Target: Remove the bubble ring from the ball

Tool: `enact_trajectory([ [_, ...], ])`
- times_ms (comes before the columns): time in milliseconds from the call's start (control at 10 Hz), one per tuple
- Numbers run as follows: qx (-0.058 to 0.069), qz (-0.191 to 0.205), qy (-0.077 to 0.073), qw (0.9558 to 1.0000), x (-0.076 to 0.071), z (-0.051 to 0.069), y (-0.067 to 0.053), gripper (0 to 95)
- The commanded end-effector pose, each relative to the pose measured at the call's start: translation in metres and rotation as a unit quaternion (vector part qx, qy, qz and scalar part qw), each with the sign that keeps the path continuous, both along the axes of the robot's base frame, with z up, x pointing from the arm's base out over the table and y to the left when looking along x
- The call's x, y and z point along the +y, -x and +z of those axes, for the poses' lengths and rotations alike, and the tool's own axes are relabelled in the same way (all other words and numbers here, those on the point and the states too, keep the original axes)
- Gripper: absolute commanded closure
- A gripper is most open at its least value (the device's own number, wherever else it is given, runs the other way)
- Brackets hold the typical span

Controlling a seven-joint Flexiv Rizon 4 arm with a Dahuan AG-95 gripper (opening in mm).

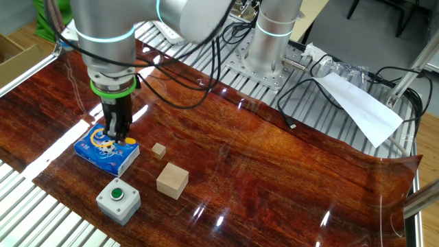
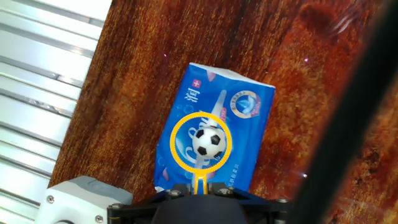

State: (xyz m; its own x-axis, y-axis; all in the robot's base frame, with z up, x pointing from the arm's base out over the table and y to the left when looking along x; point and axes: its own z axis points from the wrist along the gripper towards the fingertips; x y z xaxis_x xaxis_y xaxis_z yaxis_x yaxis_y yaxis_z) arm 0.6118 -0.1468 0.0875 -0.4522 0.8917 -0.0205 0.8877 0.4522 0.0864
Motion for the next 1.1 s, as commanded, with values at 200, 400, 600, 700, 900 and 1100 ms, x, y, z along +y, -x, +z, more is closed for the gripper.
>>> enact_trajectory([
  [200, 0.011, 0.047, 0.002, 0.9988, 0.013, 0.017, 0.006, 95.0],
  [400, 0.020, 0.092, -0.005, 0.9956, 0.027, 0.031, 0.016, 95.0],
  [600, 0.021, 0.145, -0.022, 0.9890, 0.043, 0.044, 0.029, 95.0],
  [700, 0.020, 0.163, -0.022, 0.9863, 0.048, 0.047, 0.034, 95.0],
  [900, 0.016, 0.222, -0.019, 0.9747, 0.056, 0.051, 0.046, 95.0],
  [1100, 0.014, 0.297, -0.020, 0.9544, 0.062, 0.052, 0.060, 95.0],
])
